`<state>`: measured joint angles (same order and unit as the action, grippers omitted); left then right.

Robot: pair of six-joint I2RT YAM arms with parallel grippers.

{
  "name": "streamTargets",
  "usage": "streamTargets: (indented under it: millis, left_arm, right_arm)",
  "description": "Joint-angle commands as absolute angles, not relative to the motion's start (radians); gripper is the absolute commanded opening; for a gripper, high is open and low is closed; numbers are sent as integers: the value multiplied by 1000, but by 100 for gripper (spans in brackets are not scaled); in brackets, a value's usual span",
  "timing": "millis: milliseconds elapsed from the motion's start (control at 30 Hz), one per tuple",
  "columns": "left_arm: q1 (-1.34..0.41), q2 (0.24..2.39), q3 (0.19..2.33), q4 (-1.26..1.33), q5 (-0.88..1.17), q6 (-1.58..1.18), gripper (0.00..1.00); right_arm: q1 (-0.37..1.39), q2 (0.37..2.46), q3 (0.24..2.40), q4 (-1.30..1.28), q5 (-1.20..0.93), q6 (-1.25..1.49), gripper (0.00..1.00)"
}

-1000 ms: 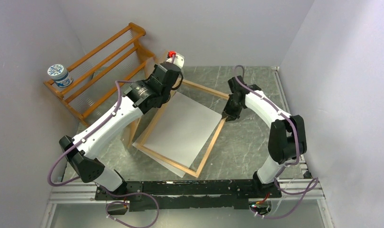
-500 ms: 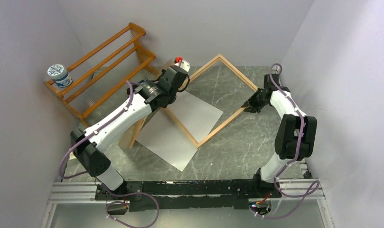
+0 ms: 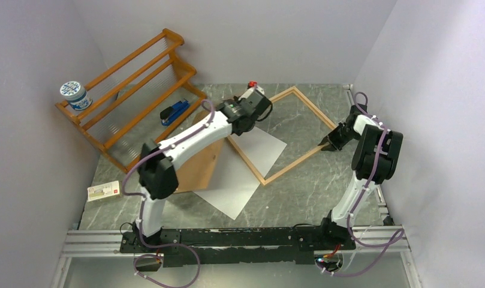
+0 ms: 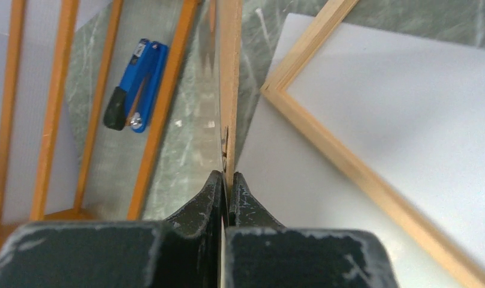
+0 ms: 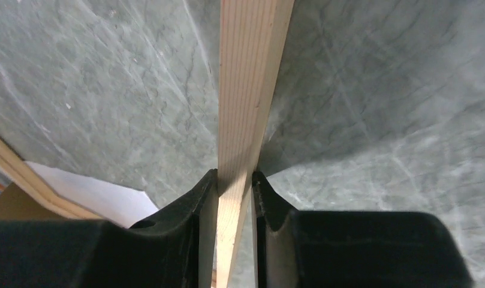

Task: Put the photo into the frame

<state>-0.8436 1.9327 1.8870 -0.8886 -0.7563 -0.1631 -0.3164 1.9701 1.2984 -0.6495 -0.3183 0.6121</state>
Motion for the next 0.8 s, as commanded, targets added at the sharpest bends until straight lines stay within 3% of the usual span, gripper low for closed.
streamTargets:
  millis: [0,267,400,567,767]
  left_arm:
    - [-883,2083,2062,-961,-724,-429,3]
    - [-886,2172,2045,-906,-573,-468,3]
    - [-885,2167,2005,-856,-434,-471,21]
    - [-880,2112,1912,-767,-288,-472,50]
    - [-860,2011,1793,-655,-119,-460,69]
  right_arm:
    - [-327,1971,1375,-662,-239,519,4]
    - [-328,1934,1350,-653,-164,552,46]
    - [-320,1872,1307,-654,-123,588,62]
    - [-282,1791,1207,-651,-81,621,67]
    - [-222,1635,1114,-661,-45,643,67]
